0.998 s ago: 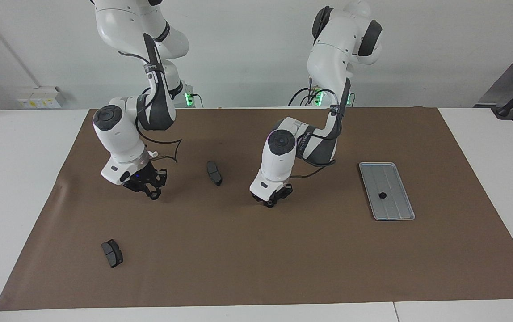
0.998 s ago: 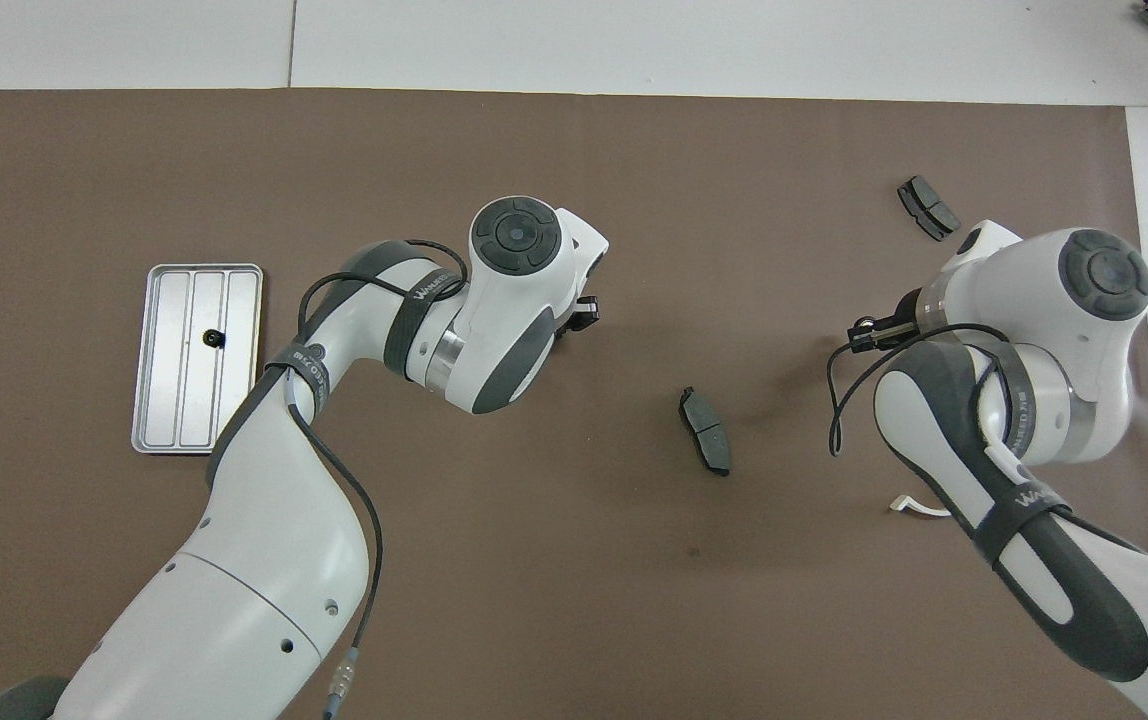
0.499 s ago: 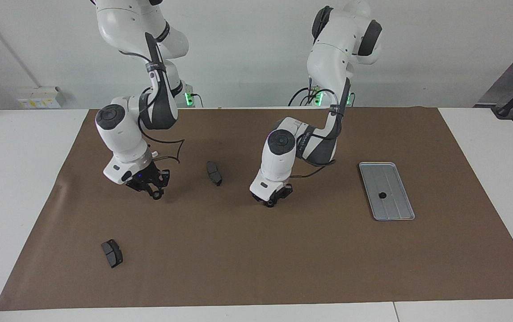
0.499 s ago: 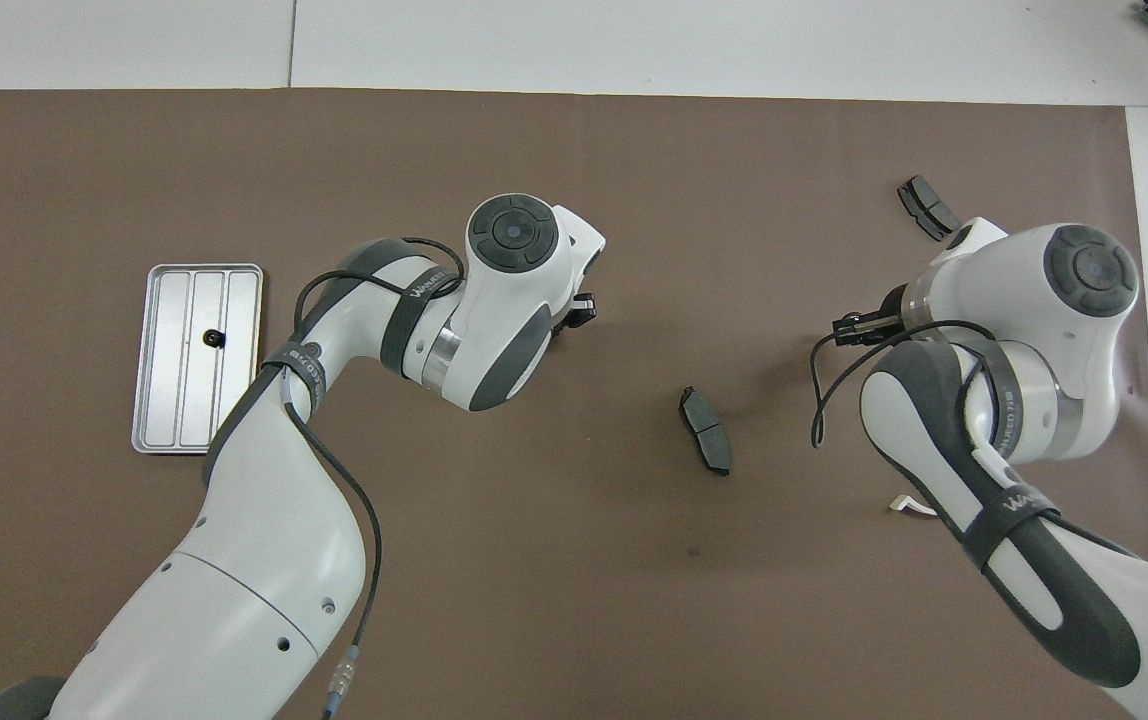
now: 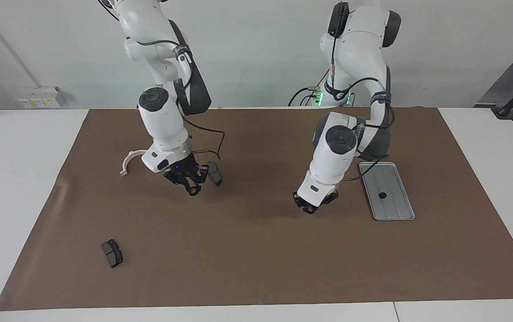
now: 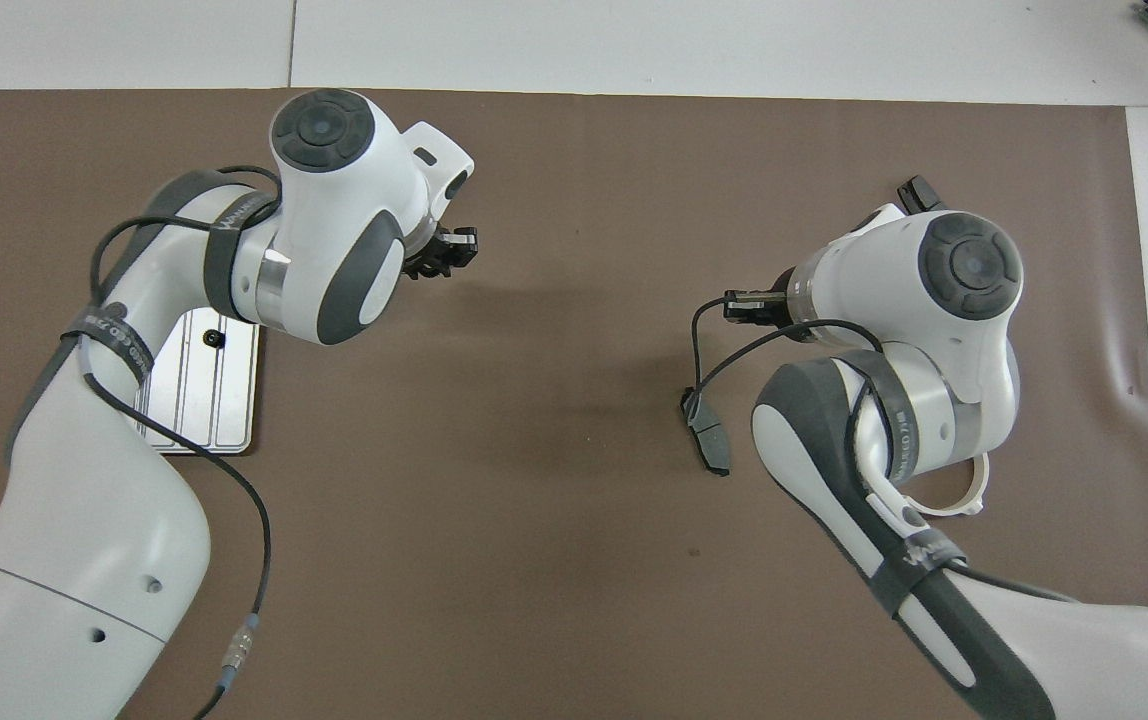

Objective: Pick bearing gear from pile to tray

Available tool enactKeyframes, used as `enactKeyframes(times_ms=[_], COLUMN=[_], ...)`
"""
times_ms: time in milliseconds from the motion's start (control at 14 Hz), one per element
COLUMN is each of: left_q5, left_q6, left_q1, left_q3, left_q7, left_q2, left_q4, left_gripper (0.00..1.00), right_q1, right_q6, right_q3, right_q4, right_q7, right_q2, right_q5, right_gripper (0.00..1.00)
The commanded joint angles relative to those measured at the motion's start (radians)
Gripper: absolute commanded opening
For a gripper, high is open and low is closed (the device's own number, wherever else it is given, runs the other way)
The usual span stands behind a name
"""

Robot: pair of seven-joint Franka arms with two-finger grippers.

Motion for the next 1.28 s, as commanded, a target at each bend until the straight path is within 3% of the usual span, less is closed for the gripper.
enactKeyframes(times_ms=[0,428,641,927,998,1069,1140,1212], left_q5=[0.0,0.0,0.0,0.0,0.0,0.0,0.0,0.0], left_q6=[-0.036,0.045,0.148,0.165,0.165,0.167,0.168,0.177], left_q1=[0.124,0.356,0.402,0.444,0.447,0.449,0.449,0.45], left_q3=[-0.008,-0.008,-0.007,-0.007,-0.007,-0.007,-0.007,-0.007], left_q7=[0.238,0.683,0.762,0.842,0.845,0.846,0.846,0.848], left_q2=[-0.103,-0.199,-0.242,-0.284,-0.298,-0.313,-0.325,-0.338], left_q4=[-0.106,-0.327,-0.455,-0.544,-0.562,-0.582,-0.599,-0.625], left_gripper=[0.0,0.0,0.0,0.0,0.0,0.0,0.0,0.0], right_q1=[0.083,0.258,0.269,0.284,0.283,0.284,0.286,0.287], right_q6=[0.057,0.152,0.226,0.264,0.266,0.26,0.255,0.255], right_q3=[-0.001,-0.006,-0.004,-0.004,-0.006,-0.006,-0.007,-0.012], right_q4=[0.087,0.21,0.23,0.235,0.23,0.23,0.23,0.232], right_q7=[0.15,0.411,0.439,0.439,0.438,0.439,0.439,0.439], right_q2=[0.09,0.274,0.322,0.351,0.349,0.349,0.349,0.348], right_q5=[0.026,-0.02,-0.059,-0.075,-0.078,-0.078,-0.08,-0.08], right_gripper=[0.0,0.0,0.0,0.04,0.32,0.89,1.0,1.0])
